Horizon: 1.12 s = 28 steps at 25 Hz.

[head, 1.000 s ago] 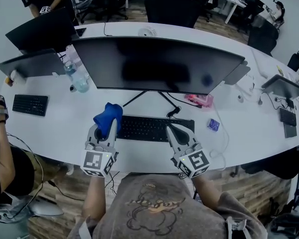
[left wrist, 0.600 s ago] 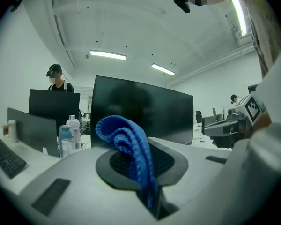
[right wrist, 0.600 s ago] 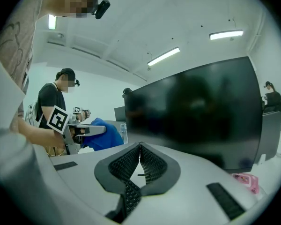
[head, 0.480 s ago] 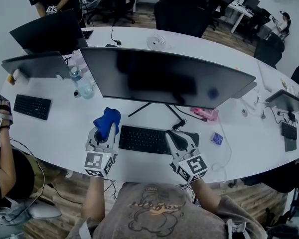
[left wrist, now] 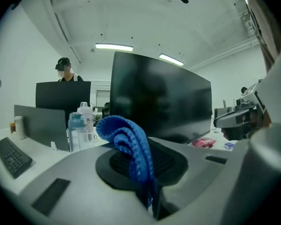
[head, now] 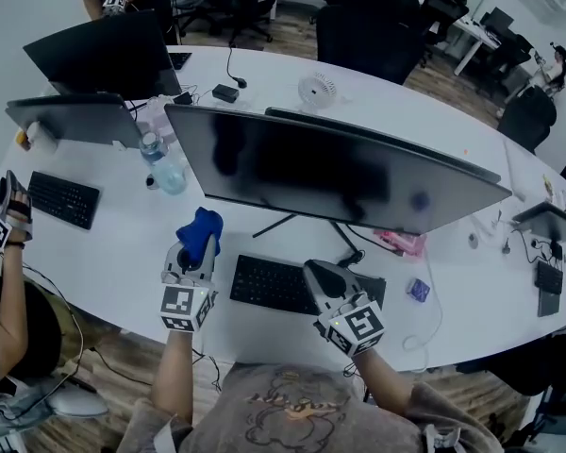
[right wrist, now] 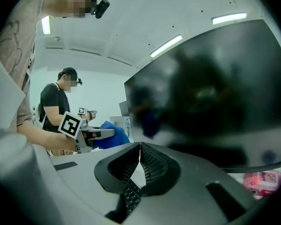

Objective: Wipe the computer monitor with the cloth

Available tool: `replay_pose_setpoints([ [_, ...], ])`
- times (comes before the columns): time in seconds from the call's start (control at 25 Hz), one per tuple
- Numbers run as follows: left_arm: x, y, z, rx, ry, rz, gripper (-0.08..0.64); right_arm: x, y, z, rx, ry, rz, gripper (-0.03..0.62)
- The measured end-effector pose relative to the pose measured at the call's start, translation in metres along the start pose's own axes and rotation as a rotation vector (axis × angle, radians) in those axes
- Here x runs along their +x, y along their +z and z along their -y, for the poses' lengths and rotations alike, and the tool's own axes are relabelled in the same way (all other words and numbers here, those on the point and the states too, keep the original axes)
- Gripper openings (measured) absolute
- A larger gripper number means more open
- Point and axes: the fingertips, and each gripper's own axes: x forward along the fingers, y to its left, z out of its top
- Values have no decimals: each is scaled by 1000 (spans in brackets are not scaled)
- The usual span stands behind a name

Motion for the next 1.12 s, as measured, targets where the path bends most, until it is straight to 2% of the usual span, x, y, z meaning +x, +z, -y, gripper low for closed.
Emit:
replay_pose_setpoints([
  [0.24, 27, -23, -21, -4, 23, -43, 48, 22, -18, 0, 12, 55, -37, 21],
  [0.64, 72, -73, -67, -35, 67, -123, 48, 47, -41, 19, 62, 43, -95, 21],
  [1.12, 96, -88, -89, -28, 77, -131, 48, 54, -56, 28, 83, 38, -147, 21],
])
